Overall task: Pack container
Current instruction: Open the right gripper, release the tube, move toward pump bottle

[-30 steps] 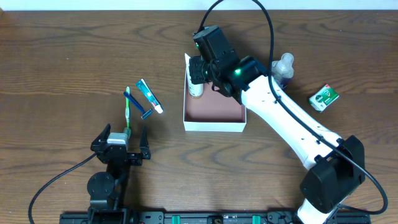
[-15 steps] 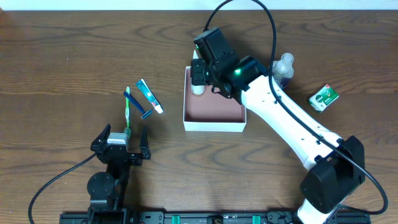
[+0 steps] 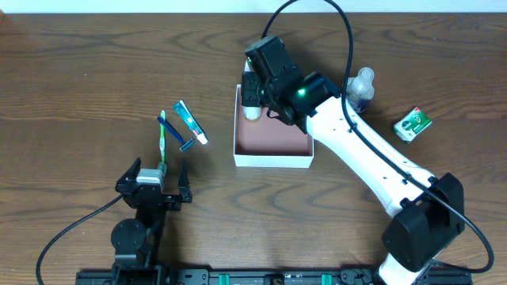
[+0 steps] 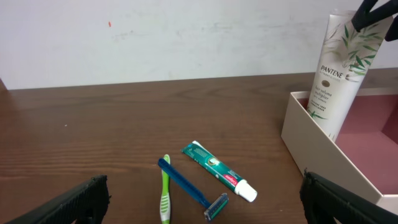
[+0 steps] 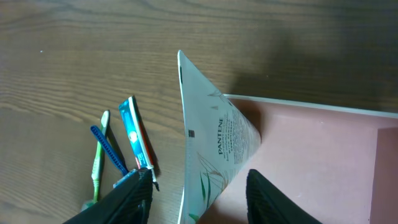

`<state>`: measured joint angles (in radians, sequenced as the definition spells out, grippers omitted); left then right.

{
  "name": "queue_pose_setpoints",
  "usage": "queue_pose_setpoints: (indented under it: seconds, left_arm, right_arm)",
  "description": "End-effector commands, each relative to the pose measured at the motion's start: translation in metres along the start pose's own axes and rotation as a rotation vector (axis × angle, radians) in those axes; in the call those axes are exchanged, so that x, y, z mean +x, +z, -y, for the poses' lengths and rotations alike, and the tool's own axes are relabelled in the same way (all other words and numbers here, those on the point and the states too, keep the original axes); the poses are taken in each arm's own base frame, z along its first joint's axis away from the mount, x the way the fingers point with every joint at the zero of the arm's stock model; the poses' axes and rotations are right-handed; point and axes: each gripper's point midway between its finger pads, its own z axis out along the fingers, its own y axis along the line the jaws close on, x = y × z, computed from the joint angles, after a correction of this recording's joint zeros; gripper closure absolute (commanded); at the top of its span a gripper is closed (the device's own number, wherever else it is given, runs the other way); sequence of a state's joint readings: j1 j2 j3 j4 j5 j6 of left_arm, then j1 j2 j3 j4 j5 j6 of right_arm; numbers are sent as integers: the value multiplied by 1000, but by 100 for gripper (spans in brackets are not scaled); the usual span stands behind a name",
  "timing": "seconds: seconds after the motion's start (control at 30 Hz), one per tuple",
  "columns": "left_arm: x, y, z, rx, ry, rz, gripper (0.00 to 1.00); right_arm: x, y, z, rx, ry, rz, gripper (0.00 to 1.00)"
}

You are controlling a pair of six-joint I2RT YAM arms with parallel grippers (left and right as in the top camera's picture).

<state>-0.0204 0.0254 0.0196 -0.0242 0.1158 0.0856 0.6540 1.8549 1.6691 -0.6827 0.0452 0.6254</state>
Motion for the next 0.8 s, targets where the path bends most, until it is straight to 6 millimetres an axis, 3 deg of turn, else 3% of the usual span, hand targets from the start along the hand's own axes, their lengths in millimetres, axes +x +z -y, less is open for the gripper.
queue_pose_setpoints:
  seconds: [0.0,0.17,0.33,0.43,0.53,0.6,0.77]
  left_arm:
    - [16,1,1,7,-5,-52,2]
    - [16,1,1,7,-5,-52,2]
    - [16,1,1,7,-5,-52,2]
    - [16,1,1,7,-5,-52,2]
    - [16,1,1,7,-5,-52,2]
    - [16,1,1,7,-5,-52,2]
    - [16,1,1,7,-5,-52,2]
  right_arm:
    - [-6,-4,-6,-9,1,23,49]
    - [-16,-20,-18,-54,-34,46,45]
    - [-44,-79,-33,-81,-113,107,34]
    - [-60,-121,-22,-13,-119,155,31]
    - [-74,-156,13,123,-89,203,25]
    - [-80,-173,49,221,-50,210,22]
    - [-78,-185,136,401,84,127,18]
